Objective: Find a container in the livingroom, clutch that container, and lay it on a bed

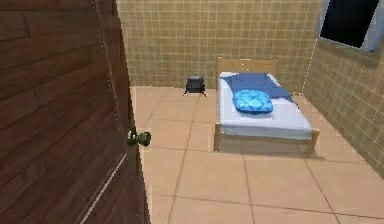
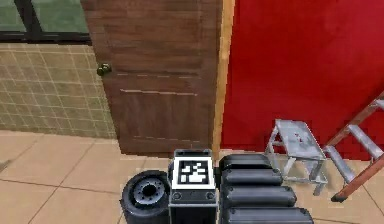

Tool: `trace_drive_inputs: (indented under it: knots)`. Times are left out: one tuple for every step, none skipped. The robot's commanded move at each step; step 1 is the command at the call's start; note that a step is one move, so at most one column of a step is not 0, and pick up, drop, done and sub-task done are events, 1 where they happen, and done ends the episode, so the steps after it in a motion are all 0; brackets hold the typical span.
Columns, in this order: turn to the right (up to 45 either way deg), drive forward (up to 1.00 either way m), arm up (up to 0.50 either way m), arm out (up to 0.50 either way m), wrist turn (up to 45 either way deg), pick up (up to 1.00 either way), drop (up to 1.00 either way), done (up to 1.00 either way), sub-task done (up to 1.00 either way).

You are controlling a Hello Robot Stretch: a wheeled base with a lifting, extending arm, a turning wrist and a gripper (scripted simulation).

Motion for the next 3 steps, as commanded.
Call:
trace_drive_inputs:
  knots:
    - [45.0,0.0,0.0,0.0,0.0,0.0,0.0,0.0,0.0]
    - [45.0,0.0,0.0,0.0,0.0,0.0,0.0,0.0,0.0]
    - [15.0,0.0,0.0,0.0,0.0,0.0,0.0,0.0,0.0]
